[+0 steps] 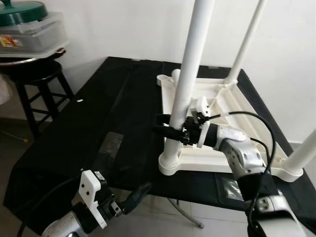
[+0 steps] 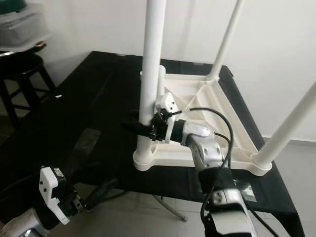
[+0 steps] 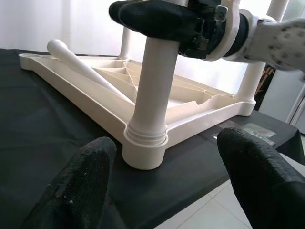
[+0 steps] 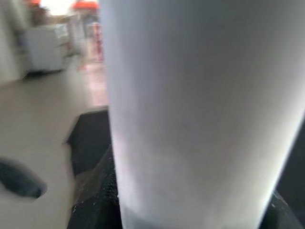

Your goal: Building children table

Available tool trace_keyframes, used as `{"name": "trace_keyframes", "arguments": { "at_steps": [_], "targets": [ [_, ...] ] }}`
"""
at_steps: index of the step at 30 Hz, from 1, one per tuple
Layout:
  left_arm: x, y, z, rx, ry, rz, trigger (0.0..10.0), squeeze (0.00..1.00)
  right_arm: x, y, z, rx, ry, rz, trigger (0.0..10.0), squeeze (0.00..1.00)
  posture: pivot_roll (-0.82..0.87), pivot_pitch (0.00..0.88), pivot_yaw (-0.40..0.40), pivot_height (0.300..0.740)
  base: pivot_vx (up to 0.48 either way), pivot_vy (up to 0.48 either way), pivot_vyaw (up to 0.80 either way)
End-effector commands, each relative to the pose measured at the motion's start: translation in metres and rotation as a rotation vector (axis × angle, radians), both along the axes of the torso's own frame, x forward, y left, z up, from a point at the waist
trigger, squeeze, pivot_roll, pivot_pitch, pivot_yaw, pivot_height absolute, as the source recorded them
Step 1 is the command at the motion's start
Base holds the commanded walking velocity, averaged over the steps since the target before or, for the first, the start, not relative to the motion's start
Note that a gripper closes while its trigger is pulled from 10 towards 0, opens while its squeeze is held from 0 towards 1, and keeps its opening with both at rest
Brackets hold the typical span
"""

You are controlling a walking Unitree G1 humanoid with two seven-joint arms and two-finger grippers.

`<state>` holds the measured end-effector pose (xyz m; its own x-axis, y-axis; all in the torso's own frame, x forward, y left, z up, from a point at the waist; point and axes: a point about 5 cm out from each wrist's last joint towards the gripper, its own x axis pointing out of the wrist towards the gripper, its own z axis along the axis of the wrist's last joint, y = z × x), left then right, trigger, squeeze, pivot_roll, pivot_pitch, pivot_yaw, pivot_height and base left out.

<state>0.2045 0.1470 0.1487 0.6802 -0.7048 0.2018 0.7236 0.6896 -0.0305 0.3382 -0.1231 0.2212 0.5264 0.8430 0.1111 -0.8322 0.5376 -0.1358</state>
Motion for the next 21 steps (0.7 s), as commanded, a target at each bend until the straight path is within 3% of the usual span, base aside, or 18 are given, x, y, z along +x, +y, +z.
{"name": "trace_keyframes", "arguments": {
  "at_steps": [1, 2, 3, 4, 7, 13, 18, 19, 21],
  "targets": [
    [-0.001, 0.001, -0.001, 0.0, 0.007, -0.002, 10.0, 0.0, 0.0, -0.014, -0.011, -0.004, 0.021, -0.247, 0.0, 0.0, -0.02, 0.134, -0.066, 0.74, 0.0, 0.0, 0.0],
    [-0.001, 0.001, -0.001, 0.0, 0.007, -0.002, 10.0, 0.0, 0.0, -0.014, -0.011, -0.004, 0.021, -0.247, 0.0, 0.0, -0.02, 0.134, -0.066, 0.74, 0.0, 0.0, 0.0],
    [0.001, 0.002, 0.0, 0.001, 0.005, -0.004, 10.0, 0.0, -0.037, -0.006, -0.053, -0.027, 0.089, -0.664, 0.0, 0.0, -0.03, 0.137, -0.048, 0.74, 0.0, 0.0, 0.0],
    [0.002, 0.002, -0.001, 0.004, 0.005, -0.005, 10.0, 0.0, -0.05, 0.005, -0.064, -0.074, 0.096, -0.685, 0.0, 0.0, -0.03, 0.127, -0.042, 0.74, 0.0, 0.0, 0.0],
    [0.002, 0.002, -0.001, 0.007, 0.005, -0.007, 10.0, 0.0, -0.054, 0.012, -0.069, -0.095, 0.096, -0.664, 0.0, 0.0, -0.03, 0.124, -0.045, 0.74, 0.0, 0.0, 0.0],
    [0.005, 0.003, -0.002, 0.014, 0.005, -0.001, 10.0, 0.0, -0.052, 0.017, -0.071, -0.132, 0.09, -0.654, 0.0, 0.0, -0.02, 0.115, -0.051, 0.74, 0.0, 0.0, 0.0],
    [0.007, 0.005, -0.001, 0.018, -0.002, 0.013, 10.0, 0.0, -0.053, 0.019, -0.07, -0.127, 0.169, -0.7, 0.0, 0.0, -0.01, 0.109, -0.048, 0.74, 0.0, 0.0, 0.0],
    [0.008, 0.005, -0.001, 0.017, -0.002, 0.013, 10.0, 0.0, -0.051, 0.021, -0.067, -0.109, 0.185, -0.663, 10.0, 0.0, 0.0, 0.108, -0.044, 0.74, 0.0, 0.0, 0.0],
    [0.008, 0.005, -0.001, 0.018, -0.002, 0.011, 10.0, 0.0, -0.049, 0.024, -0.062, -0.09, 0.174, -0.604, 10.0, 0.0, 0.0, 0.108, -0.044, 0.74, 0.0, 0.0, 0.0]
  ]
}}
